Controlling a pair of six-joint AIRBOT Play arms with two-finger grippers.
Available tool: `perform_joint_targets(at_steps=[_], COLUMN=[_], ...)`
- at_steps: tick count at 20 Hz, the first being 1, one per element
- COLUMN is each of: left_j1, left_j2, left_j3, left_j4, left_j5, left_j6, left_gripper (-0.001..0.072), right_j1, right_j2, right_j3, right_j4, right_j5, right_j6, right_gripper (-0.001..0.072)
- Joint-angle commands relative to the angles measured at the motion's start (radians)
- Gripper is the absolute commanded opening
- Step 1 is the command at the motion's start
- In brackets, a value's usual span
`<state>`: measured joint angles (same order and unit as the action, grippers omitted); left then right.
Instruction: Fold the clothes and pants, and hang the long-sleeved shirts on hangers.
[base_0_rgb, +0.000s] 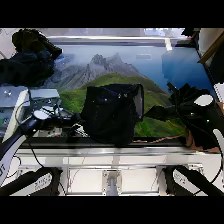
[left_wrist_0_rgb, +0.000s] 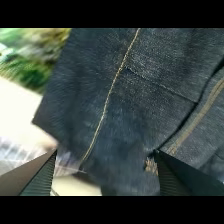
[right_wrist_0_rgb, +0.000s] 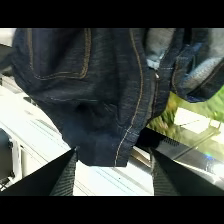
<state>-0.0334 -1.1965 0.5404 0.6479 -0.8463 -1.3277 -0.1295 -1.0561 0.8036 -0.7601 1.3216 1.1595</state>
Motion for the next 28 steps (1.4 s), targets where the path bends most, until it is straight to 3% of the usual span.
perform_joint_targets(at_steps=[1,2,4,8,10,17,22,23,25,28], left_j1=[-0.069,-0.068,-0.057,-0.060,-0.061,-0.061,-0.060,-0.058,-0.058,-0.029], left_j2=[-0.055,-0.054,-0.053,-0.053,-0.053,-0.053,-0.053,-0.053,-0.045,0.060], left_j3=[-0.005,-0.005,-0.005,-0.005,-0.005,-0.005,-0.005,-0.005,-0.004,-0.004], left_j4=[-0.092,-0.116,-0.130,-0.129,-0.130,-0.134,-0.134,-0.134,-0.133,-0.104], left_j5=[0.140,0.161,0.174,0.146,0.142,0.135,0.131,0.131,0.123,0.061], left_j6=[-0.004,-0.004,-0.004,-0.003,-0.004,-0.004,-0.004,-0.004,-0.004,0.000], left_gripper=[0.0400,0.0228,0.0068,0.0052,0.0052,0.0053,0.0052,0.0052,0.0052,0.0051], right_j1=[-0.001,-0.001,-0.001,0.051,0.096,0.266,0.379,0.394,0.406,0.359], right_j2=[0.047,0.060,0.077,0.090,0.087,-0.018,-0.155,-0.166,-0.165,-0.140], right_j3=[-0.028,-0.030,-0.031,-0.199,-0.351,-0.429,-0.424,-0.418,-0.398,-0.311], right_j4=[0.027,0.021,0.018,0.054,0.131,0.257,0.462,0.487,0.546,0.530], right_j5=[0.023,0.034,0.050,-0.028,-0.187,-0.395,-0.397,-0.398,-0.377,-0.147], right_j6=[-0.010,-0.010,-0.009,0.001,0.000,-0.102,-0.267,-0.294,-0.353,-0.367], right_gripper=[0.0478,0.0478,0.0477,0.0492,0.0595,0.0588,0.0579,0.0465,0.0007,0.0011])
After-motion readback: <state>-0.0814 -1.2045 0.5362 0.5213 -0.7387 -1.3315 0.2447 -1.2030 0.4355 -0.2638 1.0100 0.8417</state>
